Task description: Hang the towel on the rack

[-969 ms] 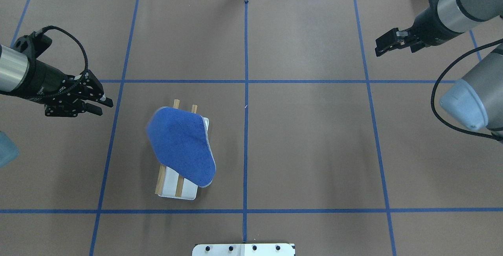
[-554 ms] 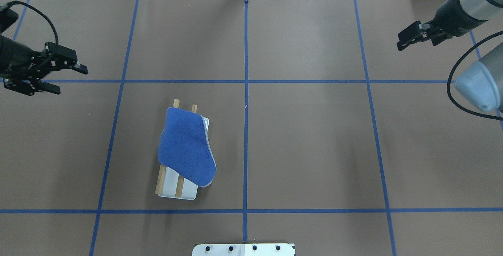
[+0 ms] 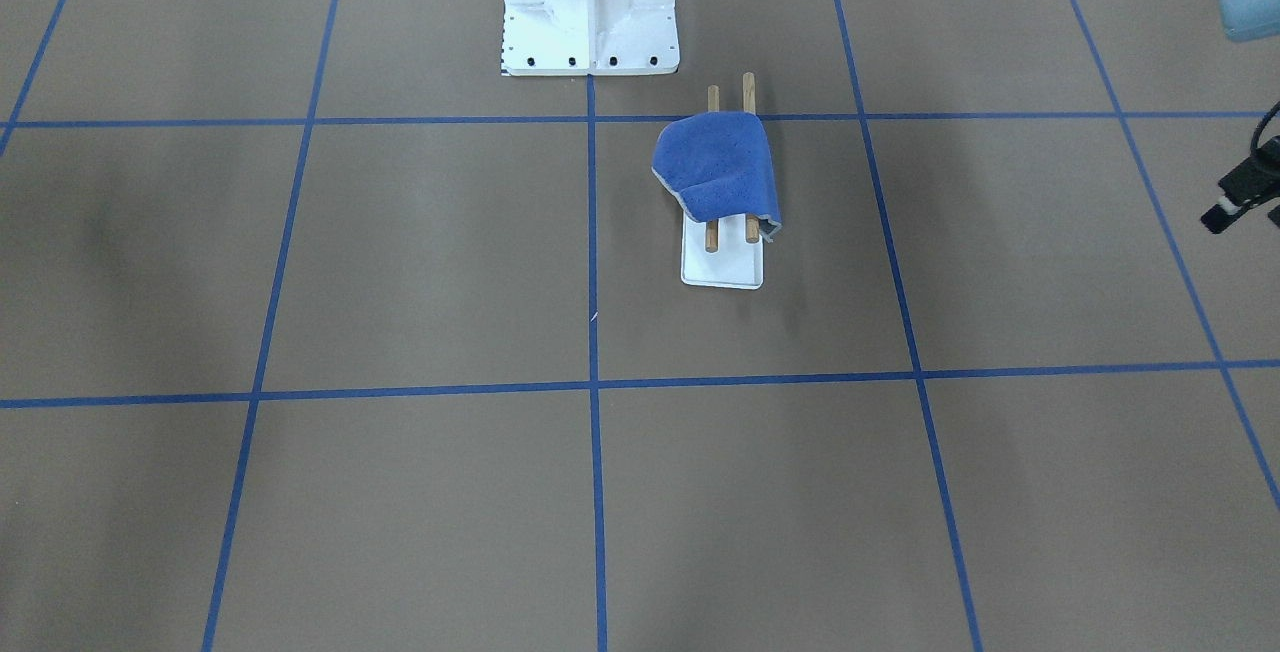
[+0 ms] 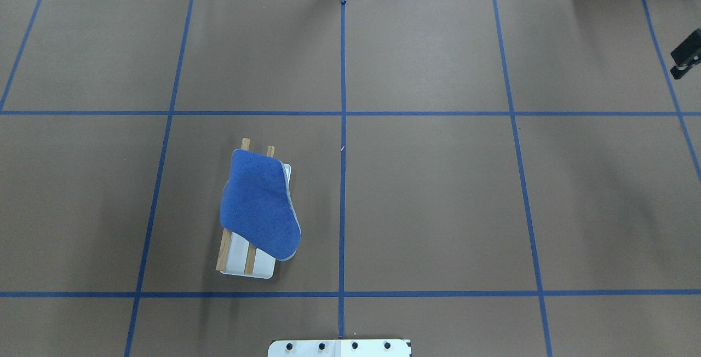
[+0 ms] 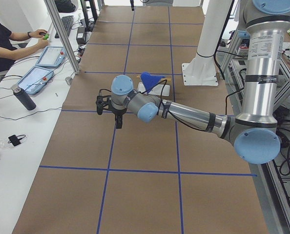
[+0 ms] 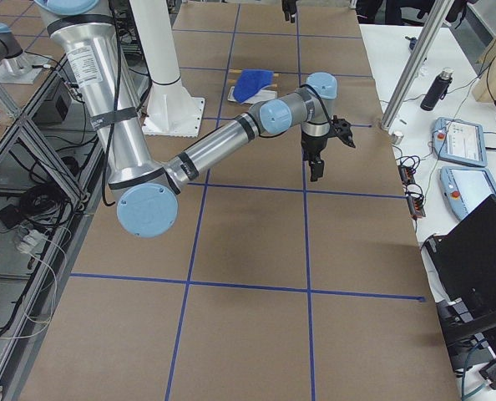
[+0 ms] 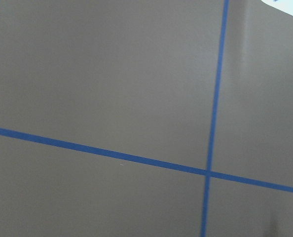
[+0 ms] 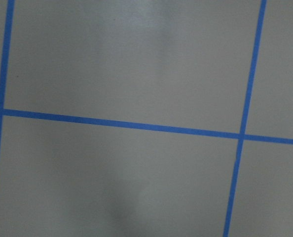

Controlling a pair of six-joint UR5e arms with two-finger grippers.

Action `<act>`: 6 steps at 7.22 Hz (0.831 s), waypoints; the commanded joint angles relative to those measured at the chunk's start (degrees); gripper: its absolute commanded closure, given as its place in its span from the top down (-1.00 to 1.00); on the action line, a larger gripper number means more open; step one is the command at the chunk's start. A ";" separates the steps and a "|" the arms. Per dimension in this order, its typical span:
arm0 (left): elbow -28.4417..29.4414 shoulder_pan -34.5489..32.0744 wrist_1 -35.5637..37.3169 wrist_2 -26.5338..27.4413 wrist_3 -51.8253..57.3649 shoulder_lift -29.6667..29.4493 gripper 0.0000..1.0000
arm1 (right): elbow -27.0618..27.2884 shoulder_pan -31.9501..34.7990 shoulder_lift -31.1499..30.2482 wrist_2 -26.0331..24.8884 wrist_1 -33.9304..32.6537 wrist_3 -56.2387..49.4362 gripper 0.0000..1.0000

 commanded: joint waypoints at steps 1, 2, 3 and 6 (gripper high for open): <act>1.86 -11.78 6.00 -0.44 15.93 3.15 0.97 | -0.66 3.24 -5.20 -2.44 13.88 0.19 1.00; 2.30 -13.57 4.95 0.16 23.87 5.43 0.97 | -1.88 4.82 -8.43 -3.35 20.24 -0.07 1.00; 3.70 -13.76 4.50 0.26 26.82 5.71 0.97 | -6.59 6.92 -9.25 -3.01 23.44 0.10 1.00; 6.87 -13.50 5.02 0.43 26.33 5.11 0.97 | -16.47 12.82 -10.82 9.97 23.73 -0.51 1.00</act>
